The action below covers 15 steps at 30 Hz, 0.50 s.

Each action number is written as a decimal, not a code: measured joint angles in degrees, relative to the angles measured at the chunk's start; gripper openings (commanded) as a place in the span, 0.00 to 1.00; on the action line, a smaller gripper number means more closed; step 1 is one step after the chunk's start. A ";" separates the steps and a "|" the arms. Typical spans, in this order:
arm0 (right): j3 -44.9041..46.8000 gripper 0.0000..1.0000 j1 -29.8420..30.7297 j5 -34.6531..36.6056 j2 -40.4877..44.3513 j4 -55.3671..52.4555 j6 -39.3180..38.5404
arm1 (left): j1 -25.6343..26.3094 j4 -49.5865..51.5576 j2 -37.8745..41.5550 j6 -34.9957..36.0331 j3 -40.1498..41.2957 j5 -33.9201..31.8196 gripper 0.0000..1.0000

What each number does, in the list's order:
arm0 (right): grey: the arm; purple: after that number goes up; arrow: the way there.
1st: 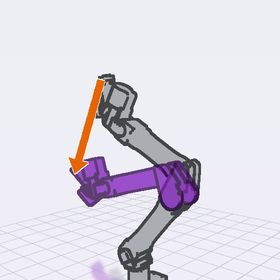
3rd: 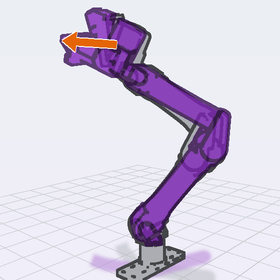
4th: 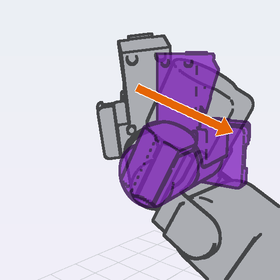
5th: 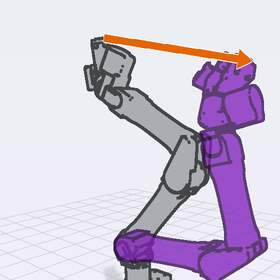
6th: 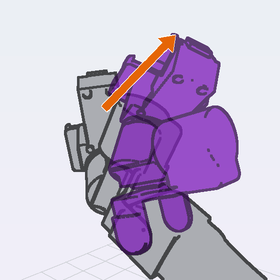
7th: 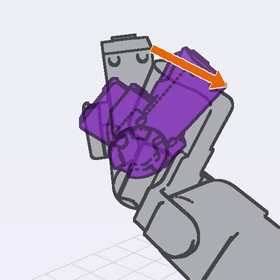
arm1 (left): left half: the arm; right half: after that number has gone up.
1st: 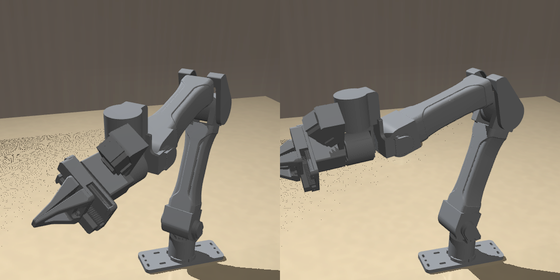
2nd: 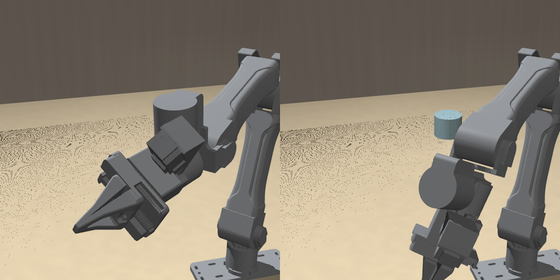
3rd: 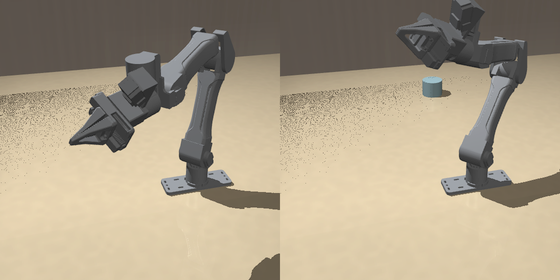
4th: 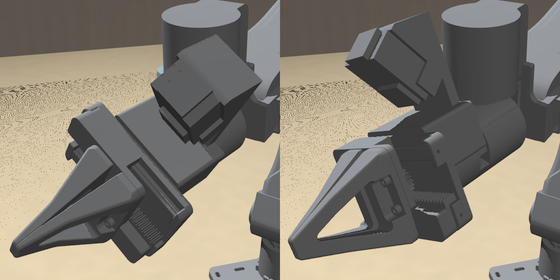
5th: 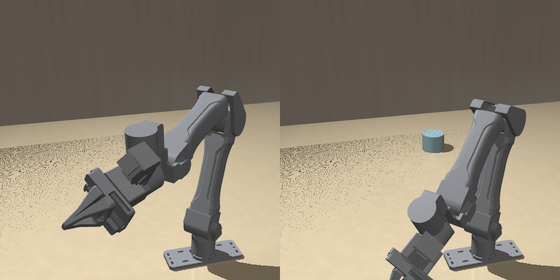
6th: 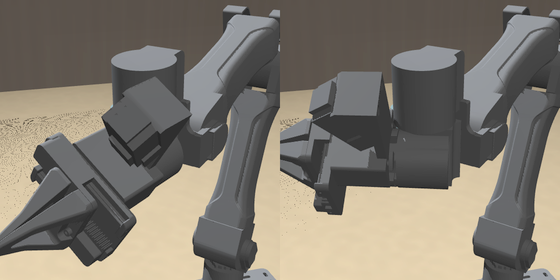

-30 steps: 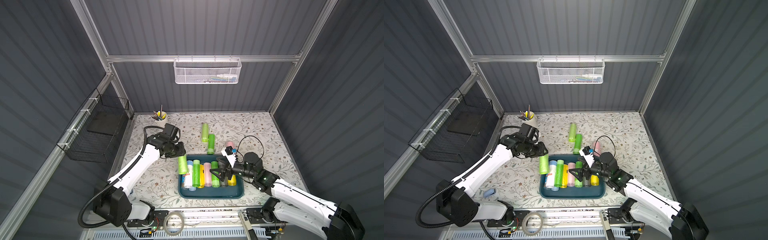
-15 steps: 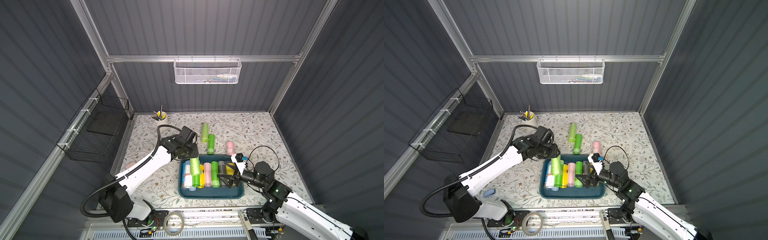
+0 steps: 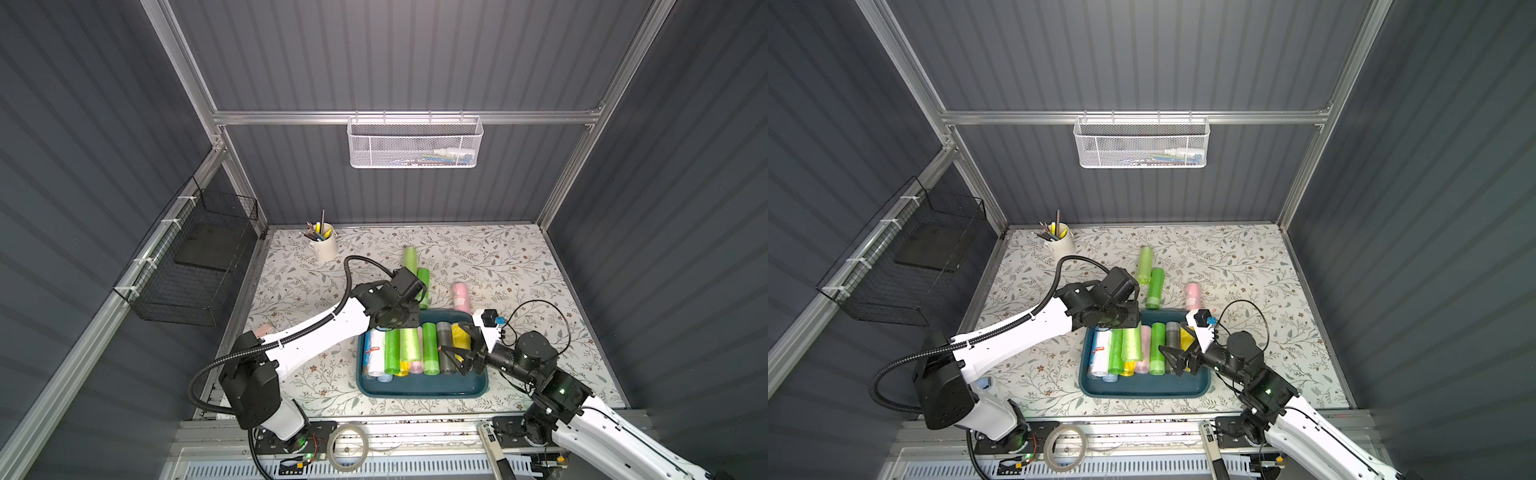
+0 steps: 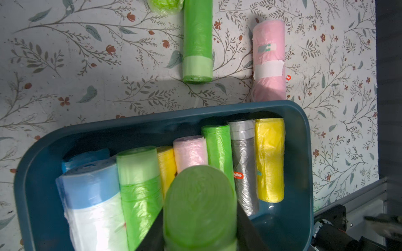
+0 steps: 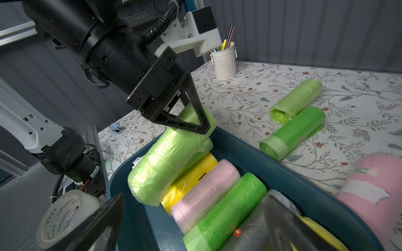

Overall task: Put the roll of trash bags into the storage box
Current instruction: Place the roll of trash bags in the storage box.

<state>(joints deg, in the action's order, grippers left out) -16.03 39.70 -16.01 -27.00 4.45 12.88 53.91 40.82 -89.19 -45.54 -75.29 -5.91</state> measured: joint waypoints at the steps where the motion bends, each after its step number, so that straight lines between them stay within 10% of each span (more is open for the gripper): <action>1: 0.00 0.99 -0.02 0.04 0.11 0.00 0.04 | 0.46 0.02 -0.04 -0.24 0.00 -0.33 0.37; 15: 0.02 0.99 -0.09 0.22 0.15 0.00 0.13 | 4.17 1.64 -4.85 -0.59 -0.42 -4.35 0.37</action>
<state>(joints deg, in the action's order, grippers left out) -16.01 39.62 -15.79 -26.85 4.45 13.02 58.08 42.46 -94.04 -46.13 -75.70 -10.26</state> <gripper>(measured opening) 0.991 0.392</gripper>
